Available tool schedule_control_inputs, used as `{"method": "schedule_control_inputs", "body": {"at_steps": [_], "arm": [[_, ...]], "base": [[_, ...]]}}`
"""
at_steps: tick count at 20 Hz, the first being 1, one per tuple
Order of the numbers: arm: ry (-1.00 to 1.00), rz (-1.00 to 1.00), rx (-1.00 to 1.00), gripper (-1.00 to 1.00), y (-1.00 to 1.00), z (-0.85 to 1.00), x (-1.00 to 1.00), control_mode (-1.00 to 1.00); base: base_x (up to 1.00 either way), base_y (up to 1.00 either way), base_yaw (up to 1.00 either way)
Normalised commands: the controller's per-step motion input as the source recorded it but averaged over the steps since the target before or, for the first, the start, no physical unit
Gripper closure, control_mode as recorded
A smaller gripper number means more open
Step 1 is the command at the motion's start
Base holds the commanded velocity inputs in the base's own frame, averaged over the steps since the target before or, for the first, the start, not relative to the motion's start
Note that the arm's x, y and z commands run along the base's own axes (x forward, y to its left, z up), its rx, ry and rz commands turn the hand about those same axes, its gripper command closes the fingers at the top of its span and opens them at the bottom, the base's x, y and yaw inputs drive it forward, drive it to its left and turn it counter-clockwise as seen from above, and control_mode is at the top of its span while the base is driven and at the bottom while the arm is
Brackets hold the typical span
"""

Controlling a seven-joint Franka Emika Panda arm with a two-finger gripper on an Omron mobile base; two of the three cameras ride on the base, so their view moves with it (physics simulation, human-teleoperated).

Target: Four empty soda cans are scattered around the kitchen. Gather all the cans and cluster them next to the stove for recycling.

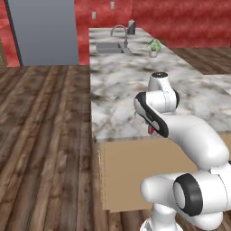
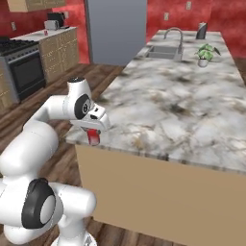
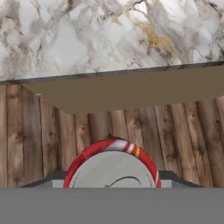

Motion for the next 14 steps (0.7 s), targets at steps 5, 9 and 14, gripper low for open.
{"method": "schedule_control_inputs", "body": {"at_steps": [5, 9, 14], "arm": [[0.0, 0.0, 0.0, 1.0, 0.0, 0.0, 0.0, 1.0], [0.0, 0.0, 0.0, 1.0, 0.0, 0.0, 0.0, 1.0], [0.0, 0.0, 0.0, 1.0, 0.0, 0.0, 0.0, 1.0]], "base": [[0.23, 0.69, 0.0], [0.23, 0.68, 0.0], [0.22, 0.68, 0.0]]}}
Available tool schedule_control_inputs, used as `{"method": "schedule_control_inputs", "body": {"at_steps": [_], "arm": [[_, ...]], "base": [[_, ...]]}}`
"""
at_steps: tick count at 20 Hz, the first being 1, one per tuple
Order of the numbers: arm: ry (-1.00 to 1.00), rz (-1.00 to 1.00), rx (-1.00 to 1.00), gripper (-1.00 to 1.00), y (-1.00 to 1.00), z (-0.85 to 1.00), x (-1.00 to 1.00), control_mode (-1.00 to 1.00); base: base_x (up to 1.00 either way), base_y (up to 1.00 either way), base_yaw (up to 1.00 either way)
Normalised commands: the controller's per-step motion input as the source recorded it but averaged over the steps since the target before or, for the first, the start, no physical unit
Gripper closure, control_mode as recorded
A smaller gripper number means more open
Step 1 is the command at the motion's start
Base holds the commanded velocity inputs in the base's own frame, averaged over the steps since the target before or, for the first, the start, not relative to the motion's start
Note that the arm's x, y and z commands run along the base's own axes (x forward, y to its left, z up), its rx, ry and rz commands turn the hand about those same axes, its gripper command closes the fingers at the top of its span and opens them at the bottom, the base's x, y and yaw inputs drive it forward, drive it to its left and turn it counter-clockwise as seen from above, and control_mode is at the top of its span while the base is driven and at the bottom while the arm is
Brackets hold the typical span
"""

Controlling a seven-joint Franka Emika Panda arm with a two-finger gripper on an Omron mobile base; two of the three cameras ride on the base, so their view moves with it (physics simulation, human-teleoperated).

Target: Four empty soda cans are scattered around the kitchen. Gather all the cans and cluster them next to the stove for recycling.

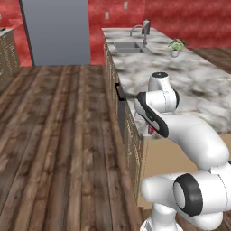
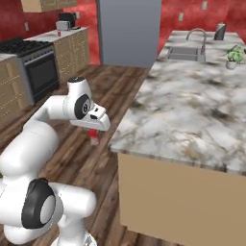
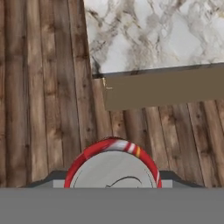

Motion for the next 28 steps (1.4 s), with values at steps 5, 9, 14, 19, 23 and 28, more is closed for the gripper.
{"method": "schedule_control_inputs", "body": {"at_steps": [5, 9, 14, 19, 23, 28], "arm": [[0.0, 0.0, 0.0, 1.0, 0.0, 0.0, 0.0, 1.0], [0.0, 0.0, 0.0, 1.0, 0.0, 0.0, 0.0, 1.0], [0.0, 0.0, 0.0, 1.0, 0.0, 0.0, 0.0, 1.0], [0.0, 0.0, 0.0, 1.0, 0.0, 0.0, 0.0, 1.0], [0.0, 0.0, 0.0, 1.0, 0.0, 0.0, 0.0, 1.0], [0.0, 0.0, 0.0, 1.0, 0.0, 0.0, 0.0, 1.0]], "base": [[0.23, 0.68, 0.0], [0.25, 0.68, 0.0], [0.26, 0.66, 0.0], [0.27, 0.65, -0.01], [0.26, 0.64, -0.02], [0.28, 0.63, -0.03]]}}
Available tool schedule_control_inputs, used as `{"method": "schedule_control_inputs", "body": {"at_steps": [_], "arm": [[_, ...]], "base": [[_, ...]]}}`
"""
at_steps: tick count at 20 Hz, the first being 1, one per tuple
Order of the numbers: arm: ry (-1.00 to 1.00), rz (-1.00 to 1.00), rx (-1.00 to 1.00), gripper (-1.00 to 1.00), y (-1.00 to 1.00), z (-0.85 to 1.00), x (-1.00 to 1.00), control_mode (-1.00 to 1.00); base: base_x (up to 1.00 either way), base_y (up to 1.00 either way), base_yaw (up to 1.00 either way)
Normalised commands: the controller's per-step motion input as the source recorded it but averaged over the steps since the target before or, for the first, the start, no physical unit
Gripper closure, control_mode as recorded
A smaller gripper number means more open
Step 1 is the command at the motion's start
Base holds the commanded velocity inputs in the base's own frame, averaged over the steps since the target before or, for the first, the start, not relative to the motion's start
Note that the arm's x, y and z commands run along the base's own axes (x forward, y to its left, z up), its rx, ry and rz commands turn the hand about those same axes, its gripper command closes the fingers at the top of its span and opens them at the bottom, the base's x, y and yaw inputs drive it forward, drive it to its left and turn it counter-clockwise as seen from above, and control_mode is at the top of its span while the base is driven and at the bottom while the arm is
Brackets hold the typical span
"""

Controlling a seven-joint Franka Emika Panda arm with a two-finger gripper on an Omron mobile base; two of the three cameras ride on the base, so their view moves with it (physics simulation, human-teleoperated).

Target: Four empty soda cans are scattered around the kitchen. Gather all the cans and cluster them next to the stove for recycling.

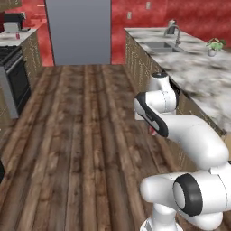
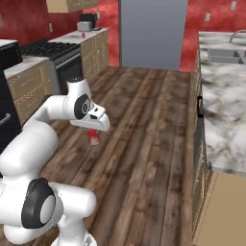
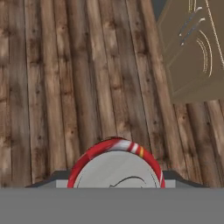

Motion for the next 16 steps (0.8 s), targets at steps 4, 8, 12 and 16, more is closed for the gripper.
{"method": "schedule_control_inputs", "body": {"at_steps": [4, 8, 12, 16], "arm": [[0.0, 0.0, 0.0, 1.0, 0.0, 0.0, 0.0, 1.0], [0.0, 0.0, 0.0, 1.0, 0.0, 0.0, 0.0, 1.0], [0.0, 0.0, 0.0, 1.0, 0.0, 0.0, 0.0, 1.0], [0.0, 0.0, 0.0, 1.0, 0.0, 0.0, 0.0, 1.0]], "base": [[0.48, 0.55, -0.03], [0.69, 0.37, 0.0], [0.74, 0.21, 0.0], [0.75, 0.1, 0.0]]}}
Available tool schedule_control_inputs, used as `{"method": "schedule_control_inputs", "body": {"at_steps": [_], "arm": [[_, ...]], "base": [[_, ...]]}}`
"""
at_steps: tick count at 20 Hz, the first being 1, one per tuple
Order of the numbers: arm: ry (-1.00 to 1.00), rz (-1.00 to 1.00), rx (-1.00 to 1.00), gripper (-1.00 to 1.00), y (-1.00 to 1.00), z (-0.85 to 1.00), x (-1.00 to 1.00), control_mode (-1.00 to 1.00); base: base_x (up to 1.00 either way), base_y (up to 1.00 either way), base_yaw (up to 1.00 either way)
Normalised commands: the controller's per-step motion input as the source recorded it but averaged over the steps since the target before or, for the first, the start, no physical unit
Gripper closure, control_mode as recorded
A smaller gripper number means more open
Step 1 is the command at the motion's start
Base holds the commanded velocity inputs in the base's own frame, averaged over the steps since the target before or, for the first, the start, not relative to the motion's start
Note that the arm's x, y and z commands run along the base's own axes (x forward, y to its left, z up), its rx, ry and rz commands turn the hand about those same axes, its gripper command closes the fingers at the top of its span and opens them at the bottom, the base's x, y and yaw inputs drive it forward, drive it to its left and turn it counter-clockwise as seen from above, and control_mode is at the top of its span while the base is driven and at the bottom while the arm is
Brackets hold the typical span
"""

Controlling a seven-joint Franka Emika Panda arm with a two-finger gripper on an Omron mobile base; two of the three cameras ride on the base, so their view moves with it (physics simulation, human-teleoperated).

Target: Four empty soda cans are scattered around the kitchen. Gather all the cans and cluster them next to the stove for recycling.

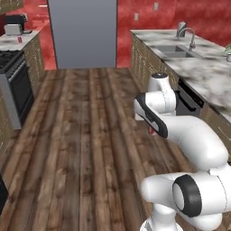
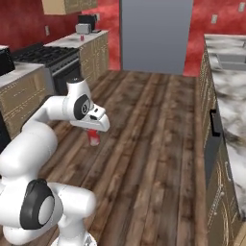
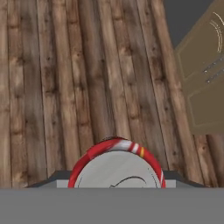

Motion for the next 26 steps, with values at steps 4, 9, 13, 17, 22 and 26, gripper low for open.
{"method": "schedule_control_inputs", "body": {"at_steps": [4, 9, 13, 17, 22, 26], "arm": [[0.0, 0.0, 0.0, 1.0, 0.0, 0.0, 0.0, 1.0], [0.0, 0.0, 0.0, 1.0, 0.0, 0.0, 0.0, 1.0], [0.0, 0.0, 0.0, 1.0, 0.0, 0.0, 0.0, 1.0], [0.0, 0.0, 0.0, 1.0, 0.0, 0.0, 0.0, 1.0], [0.0, 0.0, 0.0, 1.0, 0.0, 0.0, 0.0, 1.0], [0.0, 0.0, 0.0, 1.0, 0.0, 0.0, 0.0, 1.0]], "base": [[0.75, 0.05, 0.0], [0.75, 0.04, 0.0], [0.75, 0.01, 0.0], [0.75, 0.01, 0.0], [0.75, 0.02, 0.0], [0.75, 0.01, 0.0]]}}
